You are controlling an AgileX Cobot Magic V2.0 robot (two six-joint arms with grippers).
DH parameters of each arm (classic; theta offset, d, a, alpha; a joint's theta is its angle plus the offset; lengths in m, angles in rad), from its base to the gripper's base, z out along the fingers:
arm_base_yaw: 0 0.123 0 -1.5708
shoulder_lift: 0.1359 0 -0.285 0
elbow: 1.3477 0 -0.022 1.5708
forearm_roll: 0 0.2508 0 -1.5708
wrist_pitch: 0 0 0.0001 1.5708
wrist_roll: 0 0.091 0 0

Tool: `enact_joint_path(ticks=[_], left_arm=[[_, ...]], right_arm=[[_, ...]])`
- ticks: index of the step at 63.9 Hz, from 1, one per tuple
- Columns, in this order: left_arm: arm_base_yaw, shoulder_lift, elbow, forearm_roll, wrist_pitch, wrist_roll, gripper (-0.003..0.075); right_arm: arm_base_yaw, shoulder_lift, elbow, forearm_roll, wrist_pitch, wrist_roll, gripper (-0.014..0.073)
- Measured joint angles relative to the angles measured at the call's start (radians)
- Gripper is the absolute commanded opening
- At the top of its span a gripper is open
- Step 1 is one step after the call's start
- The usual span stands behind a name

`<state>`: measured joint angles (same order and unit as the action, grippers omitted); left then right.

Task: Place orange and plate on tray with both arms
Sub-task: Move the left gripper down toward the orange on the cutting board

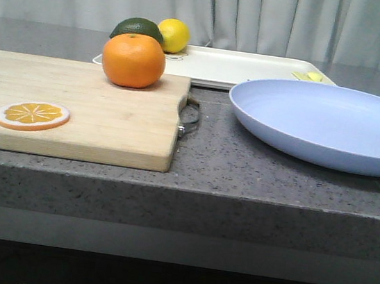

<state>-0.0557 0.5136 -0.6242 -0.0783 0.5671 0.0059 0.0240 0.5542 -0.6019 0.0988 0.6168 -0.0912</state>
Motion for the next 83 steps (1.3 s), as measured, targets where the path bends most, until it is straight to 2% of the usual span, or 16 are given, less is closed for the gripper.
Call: enact_joint_path(ticks=[10,20,43,59,71,83], left_arm=[[-0.077,0.067,-0.029,-0.004,-0.004,0.033,0.058],[-0.215,0.186,-0.098,-0.006,-0.03,0.053,0.058],[-0.442,0.572,-0.313,0.032,-0.04,0.057,0.058],[-0.493,0.834,-0.499,0.064,-0.04,0.057,0.0585],[-0.493,0.995,-0.637,0.078,-0.013,0.057,0.0661],[-0.493,1.121,-0.737,0.078,0.0,0.057,0.0664]], right_arm=[[0.0,0.0,0.0,0.0,0.0,0.0,0.0571],[0.0,0.0,0.0,0.0,0.0,0.0,0.0571],[0.0,0.0,0.0,0.0,0.0,0.0,0.0571],[0.0,0.0,0.0,0.0,0.002,0.0,0.0571],[0.0,0.0,0.0,0.0,0.006,0.0,0.0571],[0.0,0.0,0.0,-0.002,0.007,0.0,0.0571]])
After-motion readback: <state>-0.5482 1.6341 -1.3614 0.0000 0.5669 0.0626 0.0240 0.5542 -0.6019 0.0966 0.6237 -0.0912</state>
